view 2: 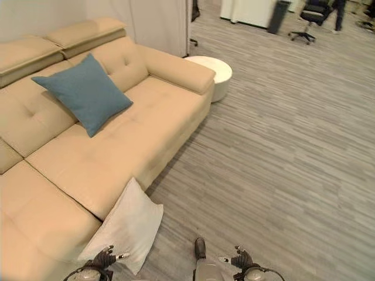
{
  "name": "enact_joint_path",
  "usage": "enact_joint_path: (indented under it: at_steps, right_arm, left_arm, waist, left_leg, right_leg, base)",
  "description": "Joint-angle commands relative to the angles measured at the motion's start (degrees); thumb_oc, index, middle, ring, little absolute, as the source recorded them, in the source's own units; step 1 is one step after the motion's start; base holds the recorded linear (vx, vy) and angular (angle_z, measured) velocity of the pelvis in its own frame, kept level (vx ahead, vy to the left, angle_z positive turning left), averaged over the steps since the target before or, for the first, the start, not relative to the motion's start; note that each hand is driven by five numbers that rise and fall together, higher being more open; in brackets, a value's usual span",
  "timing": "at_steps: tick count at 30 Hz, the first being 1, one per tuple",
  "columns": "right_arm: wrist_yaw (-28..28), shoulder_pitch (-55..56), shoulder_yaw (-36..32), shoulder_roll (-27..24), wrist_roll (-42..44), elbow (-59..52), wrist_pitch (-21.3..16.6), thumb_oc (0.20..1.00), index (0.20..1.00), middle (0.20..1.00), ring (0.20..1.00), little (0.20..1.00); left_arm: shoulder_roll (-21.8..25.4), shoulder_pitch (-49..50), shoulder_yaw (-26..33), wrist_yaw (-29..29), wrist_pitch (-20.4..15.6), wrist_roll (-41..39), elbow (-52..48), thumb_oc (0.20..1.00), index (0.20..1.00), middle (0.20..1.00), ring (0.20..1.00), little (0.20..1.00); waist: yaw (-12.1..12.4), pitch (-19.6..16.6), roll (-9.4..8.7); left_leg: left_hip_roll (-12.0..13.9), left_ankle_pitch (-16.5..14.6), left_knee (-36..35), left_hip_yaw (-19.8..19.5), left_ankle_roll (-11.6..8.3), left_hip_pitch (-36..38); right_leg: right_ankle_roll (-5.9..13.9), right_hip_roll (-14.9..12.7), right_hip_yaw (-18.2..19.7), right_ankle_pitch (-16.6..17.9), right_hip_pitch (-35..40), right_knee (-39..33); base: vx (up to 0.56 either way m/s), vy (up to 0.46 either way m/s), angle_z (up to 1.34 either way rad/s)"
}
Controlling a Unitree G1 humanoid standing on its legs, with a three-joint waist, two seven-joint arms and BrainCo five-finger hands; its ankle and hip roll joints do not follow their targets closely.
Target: Pick up all the scattered cushions and arrange them neatly on the sofa.
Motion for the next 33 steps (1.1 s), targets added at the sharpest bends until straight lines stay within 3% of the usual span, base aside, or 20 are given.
enact_joint_path:
  at_steps: [1,4,5,6,7,9,11,12,14,16,17,18,20,21,23,24,25,26,29,33]
  right_arm:
    - [-0.1,-0.4,-0.5,-1.0,0.9,-0.4,-1.7,1.000,1.000,1.000,1.000,1.000]
    - [-0.1,0.8,-0.7,-1.2,1.7,-0.5,-1.9,1.000,1.000,1.000,1.000,1.000]
    - [-0.1,1.1,-0.6,-1.4,1.9,-0.2,-1.8,1.000,1.000,1.000,1.000,1.000]
    - [-0.1,1.1,-0.6,-1.4,1.9,-0.2,-1.8,1.000,1.000,1.000,1.000,1.000]
    - [-0.3,1.5,-1.0,-1.2,2.3,0.1,-1.5,1.000,1.000,1.000,1.000,1.000]
    - [-0.3,1.6,-1.7,-0.8,2.9,0.0,-1.5,1.000,1.000,1.000,1.000,1.000]
    - [0.0,1.3,-1.1,-0.4,2.4,-0.2,-1.3,1.000,1.000,1.000,1.000,1.000]
    - [0.0,1.2,-1.7,-0.2,2.7,-0.3,-1.5,1.000,1.000,1.000,1.000,1.000]
    - [0.0,1.2,-1.7,-0.1,2.7,-0.3,-1.5,1.000,1.000,1.000,1.000,1.000]
    - [-0.1,-0.3,-0.9,0.0,2.6,-1.7,-1.8,1.000,1.000,1.000,1.000,1.000]
    - [-0.1,-0.3,-0.9,0.0,2.6,-1.7,-1.8,1.000,1.000,1.000,1.000,1.000]
    - [0.0,-0.9,-0.7,0.1,2.8,-2.3,-1.9,1.000,1.000,1.000,1.000,1.000]
    - [0.1,-1.0,-0.2,0.0,2.7,-2.8,-2.0,1.000,1.000,1.000,1.000,1.000]
    - [0.2,-1.3,0.1,-0.2,2.8,-3.2,-2.1,1.000,1.000,1.000,1.000,1.000]
    - [0.3,-1.7,0.4,-0.4,2.7,-3.2,-2.2,1.000,1.000,1.000,1.000,1.000]
    - [0.2,-2.1,0.8,-0.6,2.7,-3.9,-2.4,1.000,1.000,1.000,1.000,1.000]
    - [0.2,-2.1,0.8,-0.6,2.7,-3.9,-2.4,1.000,1.000,1.000,1.000,1.000]
    - [0.2,-2.3,1.0,-0.6,2.7,-4.2,-2.5,1.000,1.000,1.000,1.000,1.000]
    - [0.4,-2.1,1.5,-0.5,2.4,-5.5,-2.7,1.000,1.000,1.000,1.000,1.000]
    - [0.4,-1.5,2.1,-0.6,2.1,-6.8,-3.0,1.000,1.000,1.000,1.000,1.000]
  left_arm:
    - [1.5,-2.6,-0.9,0.3,-1.3,-1.3,0.3,1.000,1.000,1.000,1.000,1.000]
    - [1.6,-3.1,-1.6,-0.1,-0.9,-1.3,0.1,1.000,1.000,1.000,1.000,1.000]
    - [1.6,-3.4,-2.1,-0.4,-0.8,-1.4,-0.2,1.000,1.000,1.000,1.000,1.000]
    - [1.6,-3.4,-2.1,-0.4,-0.8,-1.4,-0.3,1.000,1.000,1.000,1.000,1.000]
    - [1.5,-3.5,-2.9,-0.6,-0.5,-1.0,-0.7,1.000,1.000,1.000,1.000,1.000]
    - [1.6,-3.2,-3.2,-0.8,-0.2,-0.5,-0.5,1.000,1.000,1.000,1.000,1.000]
    - [1.7,-2.6,-2.6,-0.9,-0.4,-0.8,-0.4,1.000,1.000,1.000,1.000,1.000]
    - [1.9,-2.3,-2.2,-1.1,-0.3,-0.8,-0.3,1.000,1.000,1.000,1.000,1.000]
    - [1.9,-2.3,-2.2,-1.1,-0.3,-0.8,-0.3,1.000,1.000,1.000,1.000,1.000]
    - [2.7,-1.9,-2.0,-1.1,-0.5,-0.3,-0.5,1.000,1.000,1.000,1.000,1.000]
    - [2.7,-1.9,-2.0,-1.1,-0.5,-0.3,-0.5,1.000,1.000,1.000,1.000,1.000]
    - [3.2,-2.4,-2.3,-1.1,-0.5,-0.2,-0.7,1.000,1.000,1.000,1.000,1.000]
    - [3.4,-2.1,-2.2,-1.3,-0.6,-0.3,-0.9,1.000,1.000,1.000,1.000,1.000]
    - [3.4,-2.2,-2.5,-1.3,-0.9,-0.1,-0.9,1.000,1.000,1.000,1.000,1.000]
    - [3.4,-2.3,-2.6,-1.4,-1.0,0.0,-0.9,1.000,1.000,1.000,1.000,1.000]
    - [3.4,-2.6,-2.9,-1.4,-1.2,0.2,-1.0,1.000,1.000,1.000,1.000,1.000]
    - [3.4,-2.6,-2.9,-1.4,-1.2,0.3,-1.0,1.000,1.000,1.000,1.000,1.000]
    - [3.4,-2.8,-3.1,-1.3,-1.4,0.2,-0.9,1.000,1.000,1.000,1.000,1.000]
    - [3.4,-2.9,-3.1,-1.1,-1.7,-0.3,-0.9,1.000,1.000,1.000,1.000,1.000]
    - [3.6,-2.7,-3.1,-0.9,-1.6,-0.4,-1.3,1.000,1.000,1.000,1.000,1.000]
  waist:
    - [-0.1,-0.6,-2.30]
    - [-0.7,-1.1,-3.26]
    - [-1.3,-0.6,-3.98]
    - [-1.3,-0.6,-3.97]
    - [-2.7,-0.3,-3.95]
    - [-3.2,0.0,-3.87]
    - [-2.4,0.1,-3.42]
    - [-2.1,-0.2,-3.32]
    - [-2.1,-0.2,-3.34]
    - [-0.9,0.9,-2.95]
    - [-0.9,0.9,-2.98]
    - [-1.3,1.4,-2.56]
    - [-1.4,1.5,-2.18]
    - [-2.0,1.3,-2.02]
    - [-2.1,1.1,-1.99]
    - [-2.7,1.3,-2.18]
    - [-2.7,1.2,-2.19]
    - [-3.1,1.3,-2.31]
    - [-2.9,1.2,-2.93]
    - [-2.3,0.3,-3.25]
  left_leg:
    - [-1.0,3.0,1.8,3.9,-1.25,-5.3]
    - [1.7,3.1,5.5,4.6,-2.53,-8.6]
    - [2.8,3.3,8.7,9.4,-2.37,-10.7]
    - [2.8,3.2,8.9,9.4,-2.37,-10.8]
    - [5.8,5.9,6.0,22.5,-1.87,-11.5]
    - [5.4,5.9,7.6,26.0,-2.10,-13.5]
    - [3.7,5.0,5.7,23.0,-1.91,-12.6]
    - [2.9,4.7,4.1,22.6,-1.14,-11.9]
    - [2.8,4.7,4.0,22.6,-1.11,-11.9]
    - [0.4,3.3,2.6,21.7,1.39,-9.9]
    - [0.3,3.3,2.6,21.7,1.44,-9.9]
    - [0.1,4.4,2.4,20.8,2.16,-9.9]
    - [-0.3,4.2,2.0,19.5,2.16,-9.2]
    - [-0.8,4.2,1.3,17.8,1.99,-8.4]
    - [-1.1,4.1,1.1,16.9,1.80,-8.2]
    - [-1.6,3.7,0.8,15.1,1.68,-7.3]
    - [-1.6,3.8,0.9,15.1,1.67,-7.4]
    - [-2.1,3.6,0.8,14.0,1.54,-7.0]
    - [-2.2,3.3,0.9,11.5,1.04,-6.4]
    - [-0.7,5.2,-0.9,9.8,-0.83,-6.7]
  right_leg:
    - [4.81,-1.5,-0.7,-2.6,1.3,3.2]
    - [3.31,-1.4,-5.8,-5.9,4.0,3.7]
    - [2.52,-1.7,-8.1,-6.6,5.6,3.2]
    - [2.52,-1.7,-8.2,-6.6,5.6,3.2]
    - [2.88,-2.0,-13.2,-7.4,7.7,2.3]
    - [3.45,-3.0,-15.6,-8.1,8.6,3.0]
    - [3.95,-3.4,-16.0,-8.9,8.9,4.1]
    - [4.70,-4.8,-16.6,-8.8,8.9,6.5]
    - [4.73,-4.8,-16.6,-8.8,8.9,6.6]
    - [6.60,-8.8,-15.3,-4.6,5.5,16.2]
    - [6.66,-8.9,-15.2,-4.6,5.5,16.3]
    - [5.69,-7.7,-12.1,-3.4,2.9,19.9]
    - [5.49,-6.9,-9.9,-3.8,2.0,19.4]
    - [4.77,-4.3,-6.5,-5.4,1.4,16.6]
    - [4.66,-3.6,-5.1,-5.4,0.9,13.6]
    - [4.91,-2.3,-1.5,-5.0,0.3,9.5]
    - [4.89,-2.3,-1.5,-4.8,0.2,9.4]
    - [5.19,-1.7,1.1,-4.2,-0.2,7.6]
    - [5.45,-1.5,2.3,-3.9,0.7,5.7]
    - [4.89,-1.2,-0.4,-4.9,3.1,3.5]
  base:
    - [0.13,-0.277,0.91]
    - [0.10,-0.245,1.72]
    - [0.03,-0.119,2.30]
    - [-0.05,-0.051,1.05]
    - [0.01,0.066,1.97]
    - [0.07,0.132,2.18]
    - [0.14,0.219,0.25]
    - [0.14,0.209,-0.17]
    - [0.07,0.138,-0.20]
    - [0.13,0.328,0.15]
    - [0.06,0.248,0.02]
    - [0.00,0.072,0.08]
    - [0.10,0.079,0.46]
    - [0.14,0.055,0.42]
    - [0.17,-0.003,0.42]
    - [0.18,-0.024,0.49]
    - [0.18,-0.020,0.54]
    - [0.10,-0.022,0.56]
    - [0.14,-0.089,0.71]
    - [0.08,-0.184,0.59]
